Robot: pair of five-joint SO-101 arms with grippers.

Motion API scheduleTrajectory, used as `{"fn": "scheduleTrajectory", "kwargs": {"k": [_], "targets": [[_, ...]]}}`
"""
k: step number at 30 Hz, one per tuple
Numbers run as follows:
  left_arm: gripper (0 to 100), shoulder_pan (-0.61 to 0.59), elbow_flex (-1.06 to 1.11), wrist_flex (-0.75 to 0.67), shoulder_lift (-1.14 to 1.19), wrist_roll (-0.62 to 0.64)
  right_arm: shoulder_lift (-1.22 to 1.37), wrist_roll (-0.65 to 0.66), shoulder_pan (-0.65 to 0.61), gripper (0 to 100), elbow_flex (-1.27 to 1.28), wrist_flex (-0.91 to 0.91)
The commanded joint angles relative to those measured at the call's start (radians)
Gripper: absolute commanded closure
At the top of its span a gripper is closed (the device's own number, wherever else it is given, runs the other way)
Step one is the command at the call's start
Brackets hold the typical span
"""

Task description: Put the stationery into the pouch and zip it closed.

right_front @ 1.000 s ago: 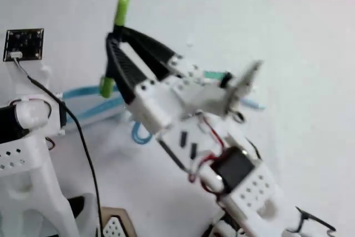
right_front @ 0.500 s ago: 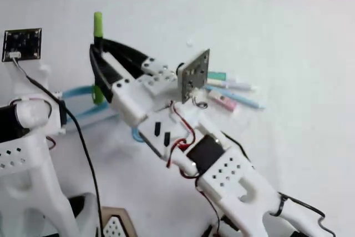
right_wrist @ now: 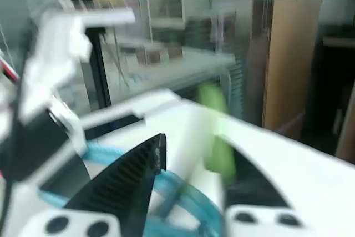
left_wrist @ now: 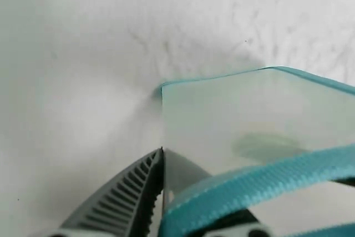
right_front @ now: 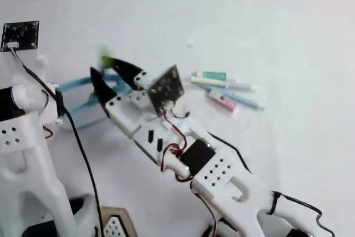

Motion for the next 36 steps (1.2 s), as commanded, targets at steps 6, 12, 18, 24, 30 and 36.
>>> {"fn": "scheduleTrajectory", "kwargs": {"k": [6,12,18,24,30,36], "targets": [[98,0.010,-0.006,-0.003,0.031,0.015,-0.007,-0.017,0.042,68.0,-0.327,0.257],[98,0.010,-0.006,-0.003,0.031,0.015,0.087,-0.075,0.298,68.0,-0.669,0.641],[98,0.010,-0.005,-0.003,0.031,0.015,0.394,0.213,0.549,68.0,-0.924,1.153],[98,0.010,-0.003,-0.003,0.031,0.015,0.723,0.626,0.608,68.0,-0.961,1.391],[98,0.010,-0.003,-0.003,0.031,0.014,0.992,0.770,0.642,67.8,-0.962,1.392],[98,0.010,-0.003,-0.003,0.031,0.014,1.155,0.793,0.674,67.9,-0.962,1.300]]}}
